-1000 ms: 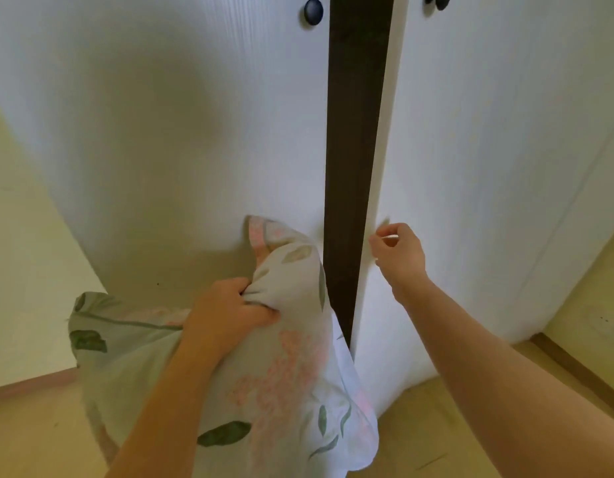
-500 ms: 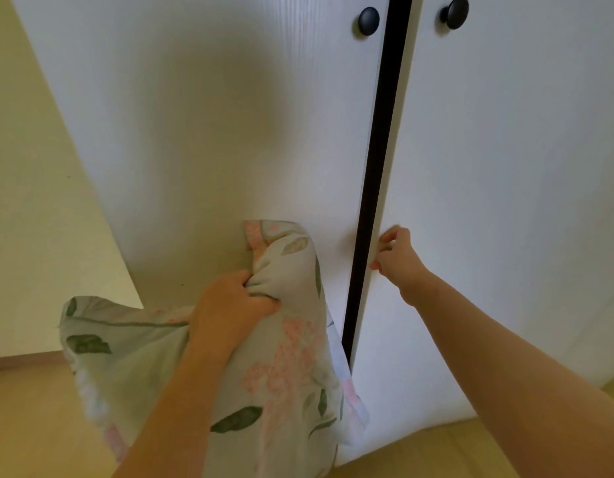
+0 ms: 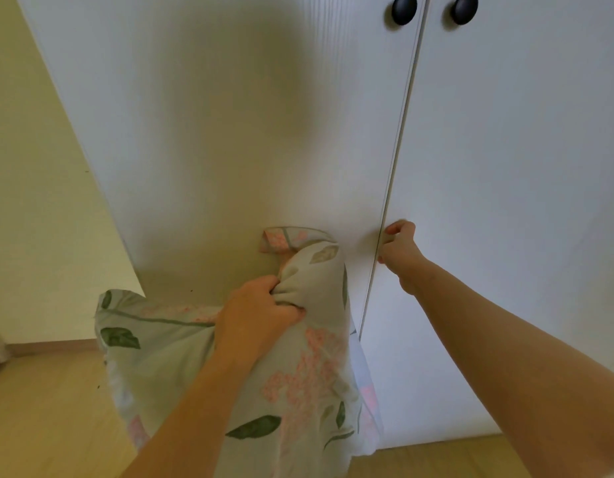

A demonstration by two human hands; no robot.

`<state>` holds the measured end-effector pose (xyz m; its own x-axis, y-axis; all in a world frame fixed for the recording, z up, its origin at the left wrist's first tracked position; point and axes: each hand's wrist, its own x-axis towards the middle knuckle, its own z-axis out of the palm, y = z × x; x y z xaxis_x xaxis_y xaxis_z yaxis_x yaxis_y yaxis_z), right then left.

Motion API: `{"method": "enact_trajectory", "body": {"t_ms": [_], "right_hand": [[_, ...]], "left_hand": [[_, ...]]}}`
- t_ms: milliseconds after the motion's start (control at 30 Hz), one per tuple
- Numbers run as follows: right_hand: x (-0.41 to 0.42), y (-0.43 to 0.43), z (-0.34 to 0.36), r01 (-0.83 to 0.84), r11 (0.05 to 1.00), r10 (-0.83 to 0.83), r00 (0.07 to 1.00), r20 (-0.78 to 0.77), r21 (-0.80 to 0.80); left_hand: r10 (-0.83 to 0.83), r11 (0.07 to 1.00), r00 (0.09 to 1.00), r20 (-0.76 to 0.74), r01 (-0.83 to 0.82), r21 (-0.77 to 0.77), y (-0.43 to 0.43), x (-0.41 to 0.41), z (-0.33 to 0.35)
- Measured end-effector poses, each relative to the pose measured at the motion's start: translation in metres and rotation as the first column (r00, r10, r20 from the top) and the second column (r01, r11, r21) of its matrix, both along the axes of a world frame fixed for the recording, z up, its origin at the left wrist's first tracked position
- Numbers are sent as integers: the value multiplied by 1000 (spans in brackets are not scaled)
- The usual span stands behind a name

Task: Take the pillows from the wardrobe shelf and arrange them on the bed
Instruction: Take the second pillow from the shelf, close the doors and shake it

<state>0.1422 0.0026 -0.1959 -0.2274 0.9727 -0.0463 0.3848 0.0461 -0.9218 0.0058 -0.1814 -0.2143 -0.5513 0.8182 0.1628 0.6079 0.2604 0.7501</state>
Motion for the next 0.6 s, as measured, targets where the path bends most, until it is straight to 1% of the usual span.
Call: {"method": "enact_trajectory", "body": {"t_ms": [100,200,433,500,567,600], "right_hand": [[-3,5,-2,1,1000,-1,1000,12,0],[-3,9,-3,4,1000,-4,1000,22,20],[1,7,-5,-48,999,47,999,3,14],[1,-2,-7,-34,998,37,998,-47,60],[-2,-20,-9,25,986,4,986,-169,166],[-4,-31,-9,21,974,27,978,-208,224]], "left_hand": [[-6,1000,1000,9,6,17,4,-4,-2],[-25,999,998,51,23,28,8,-7,-3],[-57,998,996,72,57,3,11,-6,-9],[-65,998,996,67,66,-4,9,-5,-10],[-79,997,995,64,81,-21,6,-4,-14],[-91,995,994,61,93,-38,3,-3,-17]]}}
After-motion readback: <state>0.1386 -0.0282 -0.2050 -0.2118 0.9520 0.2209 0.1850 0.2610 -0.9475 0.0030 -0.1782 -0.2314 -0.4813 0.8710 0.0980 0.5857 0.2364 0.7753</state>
